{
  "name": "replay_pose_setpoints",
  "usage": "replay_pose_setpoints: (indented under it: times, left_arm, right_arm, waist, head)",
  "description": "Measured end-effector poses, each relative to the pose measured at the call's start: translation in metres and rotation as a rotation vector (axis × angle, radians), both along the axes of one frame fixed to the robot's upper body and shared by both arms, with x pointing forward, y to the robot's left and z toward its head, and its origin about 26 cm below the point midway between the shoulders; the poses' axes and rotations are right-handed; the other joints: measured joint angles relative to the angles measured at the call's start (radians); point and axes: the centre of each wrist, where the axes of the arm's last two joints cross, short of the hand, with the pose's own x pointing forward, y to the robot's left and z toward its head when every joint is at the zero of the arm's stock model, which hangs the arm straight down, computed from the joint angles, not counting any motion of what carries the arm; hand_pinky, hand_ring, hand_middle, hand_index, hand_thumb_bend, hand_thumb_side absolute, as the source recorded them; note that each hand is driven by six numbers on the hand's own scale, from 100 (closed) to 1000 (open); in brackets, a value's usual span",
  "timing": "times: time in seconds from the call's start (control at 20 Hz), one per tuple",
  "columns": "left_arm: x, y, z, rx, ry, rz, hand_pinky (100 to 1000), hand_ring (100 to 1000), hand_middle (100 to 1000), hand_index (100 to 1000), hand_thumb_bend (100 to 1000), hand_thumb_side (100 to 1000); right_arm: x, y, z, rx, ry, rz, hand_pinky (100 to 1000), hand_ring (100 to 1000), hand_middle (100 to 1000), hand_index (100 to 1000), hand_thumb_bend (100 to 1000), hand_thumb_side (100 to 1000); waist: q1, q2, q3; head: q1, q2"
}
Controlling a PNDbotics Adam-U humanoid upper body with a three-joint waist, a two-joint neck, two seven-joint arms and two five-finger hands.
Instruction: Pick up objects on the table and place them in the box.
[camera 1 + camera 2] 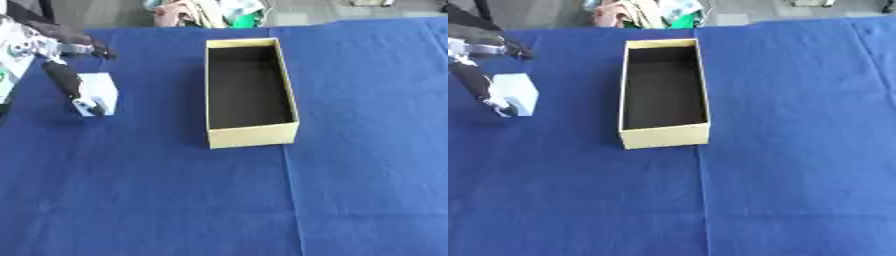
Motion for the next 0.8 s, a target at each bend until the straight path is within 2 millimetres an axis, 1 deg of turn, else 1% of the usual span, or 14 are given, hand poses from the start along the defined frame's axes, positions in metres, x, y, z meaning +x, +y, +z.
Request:
replay_pose_setpoints:
  times: [0.15, 0.25, 0.3, 0.35, 0.4, 0.45, 0.5, 0.65, 0.75, 0.8]
  left_arm:
    - [0.0016, 0.0052, -0.0052, 0.019, 0.012, 0.029, 854, 936, 895, 992, 696, 431]
    - [0.0024, 0.0083, -0.0072, 0.024, 0.019, 0.045, 849, 931, 885, 984, 643, 436]
    - [0.0027, 0.0095, -0.0075, 0.024, 0.02, 0.051, 840, 922, 871, 971, 588, 433]
    - [0.0029, 0.0101, -0.0077, 0.025, 0.02, 0.054, 836, 919, 864, 965, 570, 430]
    - [0.003, 0.0097, -0.0078, 0.024, 0.02, 0.055, 825, 903, 835, 936, 489, 416]
    - [0.0032, 0.0086, -0.008, 0.02, 0.019, 0.053, 814, 885, 806, 899, 444, 410]
    - [0.0031, 0.0076, -0.0074, 0.013, 0.017, 0.049, 801, 865, 776, 859, 373, 392]
    - [0.0018, 0.0035, -0.0041, -0.033, -0.001, 0.008, 765, 818, 708, 768, 288, 350]
    - [0.0005, 0.0014, -0.0013, -0.051, -0.02, -0.024, 727, 769, 627, 680, 203, 288]
    - [-0.0002, 0.0002, 0.0001, -0.056, -0.034, -0.037, 708, 748, 597, 644, 177, 257]
  right_arm:
    - [0.0001, 0.0002, -0.0003, 0.003, -0.005, 0.002, 702, 775, 724, 782, 100, 924]
    - [0.0002, 0.0004, -0.0008, 0.007, -0.006, 0.004, 702, 775, 724, 781, 100, 924]
    - [0.0002, 0.0005, -0.0011, 0.009, -0.007, 0.005, 702, 775, 724, 781, 100, 925]
    - [0.0003, 0.0005, -0.0012, 0.01, -0.007, 0.005, 703, 775, 723, 781, 100, 925]
    - [0.0003, 0.0006, -0.0012, 0.01, -0.007, 0.006, 703, 775, 724, 780, 100, 925]
    - [0.0003, 0.0006, -0.0013, 0.01, -0.007, 0.006, 703, 775, 723, 780, 100, 924]
    - [0.0003, 0.0006, -0.0014, 0.011, -0.006, 0.006, 703, 775, 723, 779, 100, 924]
    - [0.0004, 0.0009, -0.0027, 0.016, -0.005, 0.007, 703, 776, 723, 780, 100, 925]
    - [0.0004, 0.001, -0.0034, 0.019, -0.003, 0.007, 704, 776, 722, 780, 100, 925]
    - [0.0004, 0.0009, -0.0038, 0.019, -0.002, 0.007, 704, 776, 722, 780, 100, 925]
  waist:
    - [0.0, 0.002, -0.001]
    - [0.0, 0.003, -0.001]
    - [0.0, 0.003, -0.001]
    - [0.0, 0.003, -0.001]
    - [0.0, 0.004, -0.001]
    - [0.0, 0.004, -0.001]
    - [0.0, 0.005, -0.001]
    - [0.0, 0.006, -0.001]
    - [0.0, 0.007, -0.001]
    - [0.0, 0.007, -0.001]
  head:
    - [0.0, 0.0]
    - [0.0, 0.0]
    - [0.0, 0.0]
    - [0.0, 0.0]
    - [0.0, 0.0]
    - [0.0, 0.0]
    - [0.0, 0.0]
    - [0.0, 0.0]
    - [0.0, 0.001]
    - [0.0, 0.001]
